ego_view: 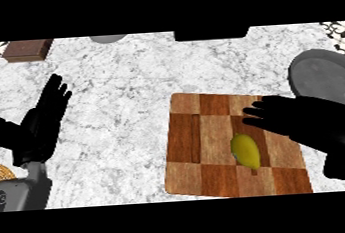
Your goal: Pick the lemon from the cutting board and place it in the pan
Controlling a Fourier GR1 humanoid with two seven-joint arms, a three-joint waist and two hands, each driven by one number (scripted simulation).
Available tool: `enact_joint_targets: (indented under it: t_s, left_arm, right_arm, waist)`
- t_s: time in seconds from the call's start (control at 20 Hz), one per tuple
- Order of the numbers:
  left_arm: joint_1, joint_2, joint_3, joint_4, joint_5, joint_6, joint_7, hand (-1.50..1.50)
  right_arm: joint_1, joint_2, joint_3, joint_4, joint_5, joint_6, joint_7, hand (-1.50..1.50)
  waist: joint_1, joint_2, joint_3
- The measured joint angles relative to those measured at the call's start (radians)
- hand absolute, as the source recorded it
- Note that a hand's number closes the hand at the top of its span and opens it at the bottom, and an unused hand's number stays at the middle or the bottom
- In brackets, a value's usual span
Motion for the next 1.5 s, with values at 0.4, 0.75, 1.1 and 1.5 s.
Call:
enact_joint_targets:
  t_s: [0.4,0.75,1.1,1.5]
  left_arm:
    - [0.009,-0.033,0.007,-0.004,-0.039,-0.009,0.0,0.0]
    - [0.013,-0.033,0.041,-0.02,-0.04,-0.043,0.019,0.0]
    - [-0.01,-0.045,0.069,-0.003,-0.054,-0.064,0.026,0.0]
    - [-0.005,-0.067,0.089,-0.005,-0.067,-0.084,0.03,0.0]
  right_arm:
    - [0.062,0.137,0.016,-0.106,0.11,0.045,0.09,-1.5]
    - [0.049,0.25,0.062,-0.06,0.235,0.086,0.145,-1.5]
    - [0.049,0.319,0.06,0.024,0.334,0.068,0.121,-1.5]
    - [0.052,0.366,0.068,0.113,0.427,0.046,0.061,-1.5]
  waist:
    - [0.001,0.0,0.0]
    - [0.004,0.001,0.0]
    - [0.003,0.001,0.0]
    - [0.003,0.001,0.0]
